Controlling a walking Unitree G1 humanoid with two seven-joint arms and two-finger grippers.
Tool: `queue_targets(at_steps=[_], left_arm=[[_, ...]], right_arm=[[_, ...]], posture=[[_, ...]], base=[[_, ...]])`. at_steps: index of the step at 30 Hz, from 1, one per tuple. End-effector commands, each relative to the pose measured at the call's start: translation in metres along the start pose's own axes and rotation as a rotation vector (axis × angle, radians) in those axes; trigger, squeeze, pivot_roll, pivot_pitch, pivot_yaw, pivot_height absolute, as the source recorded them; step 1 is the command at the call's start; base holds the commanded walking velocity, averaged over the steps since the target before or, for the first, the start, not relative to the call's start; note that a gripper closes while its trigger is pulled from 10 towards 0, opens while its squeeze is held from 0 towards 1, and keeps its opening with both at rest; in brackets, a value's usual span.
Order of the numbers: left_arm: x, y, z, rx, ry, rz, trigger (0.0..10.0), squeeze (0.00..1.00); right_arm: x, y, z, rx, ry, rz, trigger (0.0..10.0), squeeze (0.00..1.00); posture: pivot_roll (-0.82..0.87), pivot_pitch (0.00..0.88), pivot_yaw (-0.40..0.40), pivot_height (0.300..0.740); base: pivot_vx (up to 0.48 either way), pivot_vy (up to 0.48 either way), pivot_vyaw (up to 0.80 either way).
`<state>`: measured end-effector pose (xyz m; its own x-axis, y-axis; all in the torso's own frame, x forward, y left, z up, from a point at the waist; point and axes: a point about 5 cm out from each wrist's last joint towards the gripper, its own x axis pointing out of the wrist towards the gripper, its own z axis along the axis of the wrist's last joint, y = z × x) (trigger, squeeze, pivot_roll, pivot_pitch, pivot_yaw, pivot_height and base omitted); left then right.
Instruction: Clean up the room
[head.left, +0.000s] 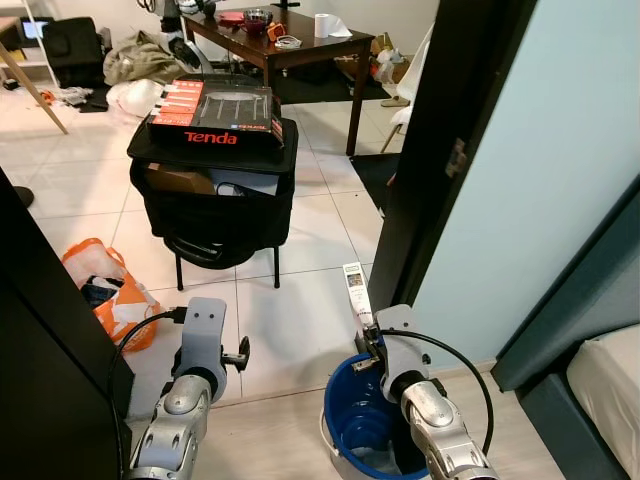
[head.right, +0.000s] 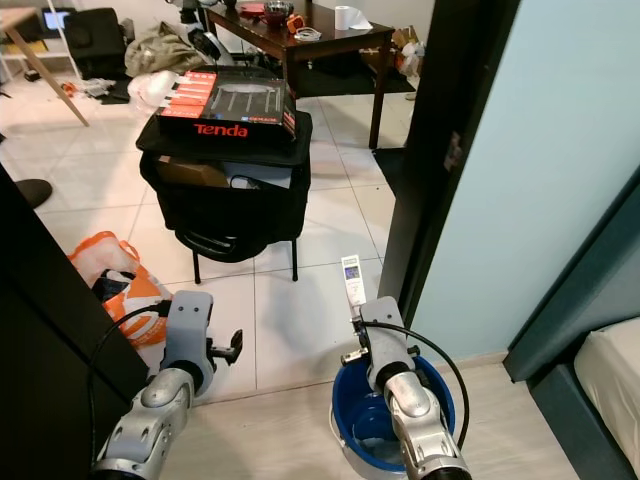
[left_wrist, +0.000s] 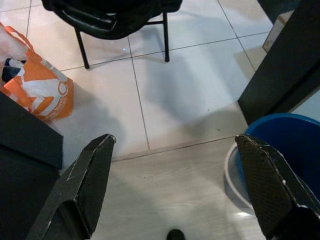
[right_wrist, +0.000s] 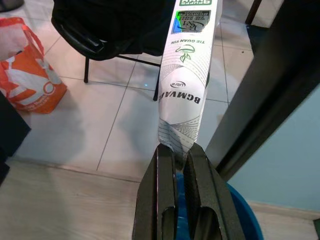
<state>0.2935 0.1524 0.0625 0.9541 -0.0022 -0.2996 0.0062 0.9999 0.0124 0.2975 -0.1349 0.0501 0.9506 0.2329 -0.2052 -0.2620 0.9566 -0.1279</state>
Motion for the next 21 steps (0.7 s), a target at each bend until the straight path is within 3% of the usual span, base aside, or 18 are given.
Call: queue_targets(at_steps=[1,9,11,21], left_arm=[[0.0001,-0.0039,-0.0054,-0.013,0.028,-0.006,10.0,0.0],[0.0005,-0.0066,-0.0073,0.002,0.082,-0.023,10.0,0.0],[0.0003,-0.0068,-0.0093,-0.012,0.102,-0.026,10.0,0.0],[-0.0003,-0.0039,-0.0098,-0.018,0.104,-0.015,10.0,0.0]], right_arm=[[-0.0031,-0.0025,-0.0068,0.012,0.02,-0.009,10.0,0.0],[-0.0037,-0.0032,-0.0068,0.018,0.016,-0.009,10.0,0.0],[-0.0038,-0.0029,-0.0067,0.019,0.015,-0.009,10.0,0.0],[-0.0045,-0.0024,-0.0065,0.022,0.012,-0.005,10.0,0.0]], posture=[[0.02,0.105,-0.022,0.732],[0.01,0.105,-0.024,0.732],[0.01,0.105,-0.024,0.732],[0.01,0.109,-0.026,0.732]], base=[[0.0,-0.48,0.0],[0.0,-0.48,0.0],[0.0,0.0,0.0],[0.0,0.419,0.0]])
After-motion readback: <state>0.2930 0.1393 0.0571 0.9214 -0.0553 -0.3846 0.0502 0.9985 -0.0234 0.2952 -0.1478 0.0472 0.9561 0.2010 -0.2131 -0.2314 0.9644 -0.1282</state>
